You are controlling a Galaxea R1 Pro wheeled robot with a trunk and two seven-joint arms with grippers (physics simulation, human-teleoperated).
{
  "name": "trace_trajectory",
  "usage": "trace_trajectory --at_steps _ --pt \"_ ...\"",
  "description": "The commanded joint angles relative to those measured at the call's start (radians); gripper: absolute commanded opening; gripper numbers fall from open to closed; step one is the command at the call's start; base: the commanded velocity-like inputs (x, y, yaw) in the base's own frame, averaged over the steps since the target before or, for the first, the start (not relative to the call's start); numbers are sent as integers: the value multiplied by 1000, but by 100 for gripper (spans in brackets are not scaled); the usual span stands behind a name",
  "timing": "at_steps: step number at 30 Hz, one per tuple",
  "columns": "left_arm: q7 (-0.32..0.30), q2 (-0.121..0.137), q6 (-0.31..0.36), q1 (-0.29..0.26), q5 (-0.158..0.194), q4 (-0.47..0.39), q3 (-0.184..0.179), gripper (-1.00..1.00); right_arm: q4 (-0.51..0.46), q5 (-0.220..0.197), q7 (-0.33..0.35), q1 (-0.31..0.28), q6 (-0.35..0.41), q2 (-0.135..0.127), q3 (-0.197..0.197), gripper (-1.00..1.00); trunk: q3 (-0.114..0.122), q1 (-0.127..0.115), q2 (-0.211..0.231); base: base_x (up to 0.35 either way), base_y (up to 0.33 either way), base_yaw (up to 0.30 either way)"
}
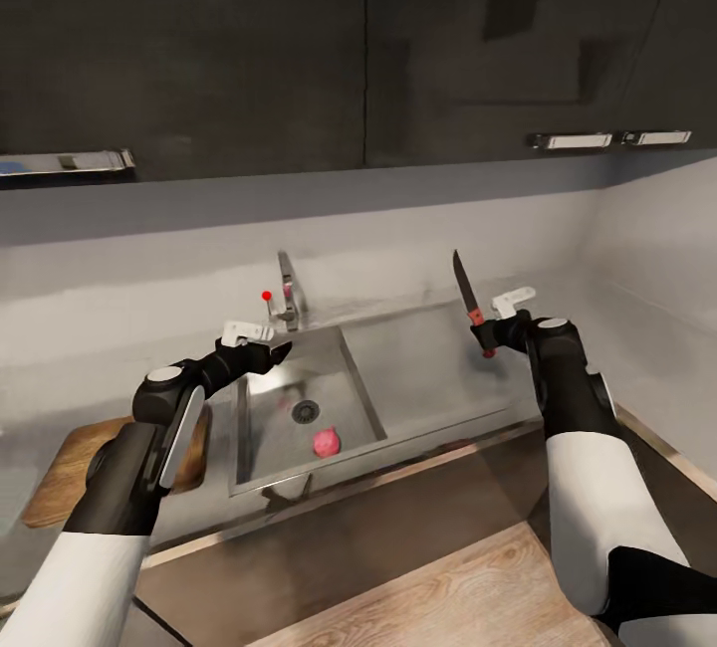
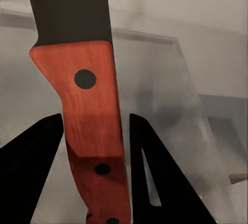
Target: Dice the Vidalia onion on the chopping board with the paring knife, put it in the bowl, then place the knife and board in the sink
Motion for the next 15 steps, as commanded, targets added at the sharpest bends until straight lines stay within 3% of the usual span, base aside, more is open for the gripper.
trace_trajectory --at_steps 1,10,15 --pt "-1 1 7 -1 3 -1 0 100 -1 9 11 -1 1 2 -5 -100 -2 1 -2 0 227 0" --pt "-1 -2 21 -1 2 0 -9 100 -1 7 10 0 -3 2 -8 -100 -2 1 -2 0 38 10" --pt "-3 -11 122 -1 2 31 -10 100 -1 6 10 0 -3 2 -8 -100 -2 1 -2 0 0 163"
